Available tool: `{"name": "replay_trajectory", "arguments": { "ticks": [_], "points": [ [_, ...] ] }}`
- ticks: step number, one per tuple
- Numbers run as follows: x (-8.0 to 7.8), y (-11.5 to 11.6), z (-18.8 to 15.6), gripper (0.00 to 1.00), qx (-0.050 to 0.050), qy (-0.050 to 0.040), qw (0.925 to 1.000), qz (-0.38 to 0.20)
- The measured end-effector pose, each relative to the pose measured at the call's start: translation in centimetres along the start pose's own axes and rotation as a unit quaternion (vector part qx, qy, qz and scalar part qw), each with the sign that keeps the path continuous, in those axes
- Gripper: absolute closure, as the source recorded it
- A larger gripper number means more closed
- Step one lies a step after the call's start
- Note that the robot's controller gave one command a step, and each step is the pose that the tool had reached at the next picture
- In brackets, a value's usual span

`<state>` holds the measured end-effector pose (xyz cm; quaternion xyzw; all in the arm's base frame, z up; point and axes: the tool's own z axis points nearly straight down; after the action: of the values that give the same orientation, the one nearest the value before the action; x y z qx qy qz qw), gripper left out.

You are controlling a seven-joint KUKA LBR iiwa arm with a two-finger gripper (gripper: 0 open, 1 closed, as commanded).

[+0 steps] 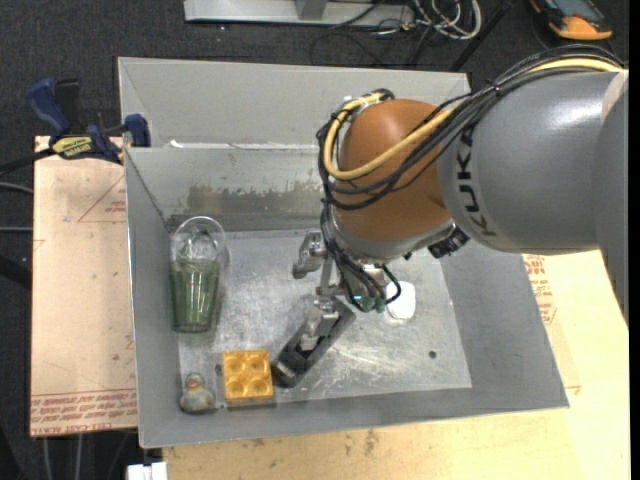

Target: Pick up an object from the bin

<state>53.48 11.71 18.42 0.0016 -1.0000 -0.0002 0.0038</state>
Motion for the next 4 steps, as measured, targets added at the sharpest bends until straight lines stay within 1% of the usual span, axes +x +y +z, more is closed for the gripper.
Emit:
{"name": "replay_trajectory", "arguments": {
  "ticks": [1,2,3,4],
  "points": [
    [-0.2,-0.1,-0.4,0.0,0.0,-0.0038,1.0,0.001],
    [0.6,-1.1,1.2,0.0,-0.002,-0.0085,0.9995,-0.032],
    [1.0,-4.1,10.3,1.0,-0.003,-0.0158,0.9866,-0.163],
    [1.0,-4.1,10.3,1.0,-0.003,-0.0158,0.9866,-0.163]
  ]
}}
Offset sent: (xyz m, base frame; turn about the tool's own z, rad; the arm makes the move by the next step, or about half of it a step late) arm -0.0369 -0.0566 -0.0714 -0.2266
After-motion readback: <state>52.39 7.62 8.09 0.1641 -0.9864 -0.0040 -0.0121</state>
